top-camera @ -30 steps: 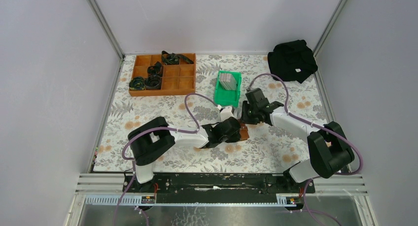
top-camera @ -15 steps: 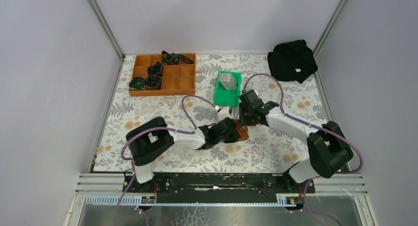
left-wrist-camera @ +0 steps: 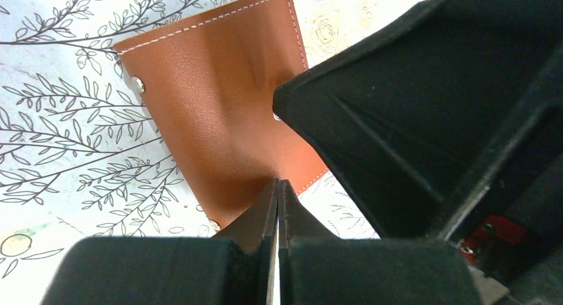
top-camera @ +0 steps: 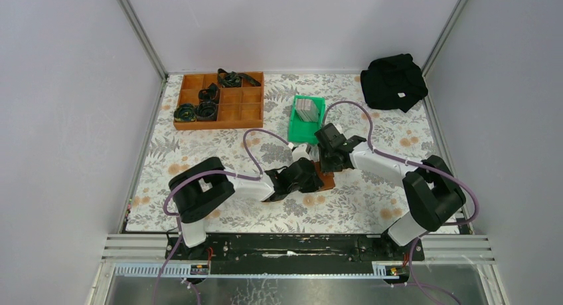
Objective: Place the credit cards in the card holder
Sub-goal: Close the card holder at the center of the board.
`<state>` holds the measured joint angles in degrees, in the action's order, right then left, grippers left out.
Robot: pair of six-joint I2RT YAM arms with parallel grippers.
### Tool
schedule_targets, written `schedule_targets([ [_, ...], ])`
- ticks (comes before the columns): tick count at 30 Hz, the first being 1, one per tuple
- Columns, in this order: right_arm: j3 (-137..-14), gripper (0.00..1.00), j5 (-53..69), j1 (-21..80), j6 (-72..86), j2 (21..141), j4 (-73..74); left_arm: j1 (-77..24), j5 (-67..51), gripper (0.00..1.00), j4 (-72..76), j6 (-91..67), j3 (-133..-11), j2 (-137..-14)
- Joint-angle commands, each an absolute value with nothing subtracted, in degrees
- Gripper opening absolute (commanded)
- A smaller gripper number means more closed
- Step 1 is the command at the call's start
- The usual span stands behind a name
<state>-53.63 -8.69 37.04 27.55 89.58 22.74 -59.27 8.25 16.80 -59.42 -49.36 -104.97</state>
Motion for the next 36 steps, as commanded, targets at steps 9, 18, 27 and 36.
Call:
schedule_targets([
  [9,-57.6,0.31,-14.5,38.9,26.4,91.5,26.8,-57.7,7.7,0.00,7.4,-56.7,-45.1,-107.9],
  [18,-59.0,0.30,-17.7,40.7,25.9,92.5,28.7,-57.1,7.1,0.00,8.1,-56.4,-44.6,-108.0],
  [27,-59.0,0.32,-19.4,41.3,25.3,93.7,30.0,-56.6,6.8,0.00,8.7,-56.4,-44.0,-107.8],
  [36,-59.7,0.31,-20.7,41.9,24.8,94.4,31.3,-56.4,6.5,0.00,8.9,-56.2,-43.8,-107.7],
])
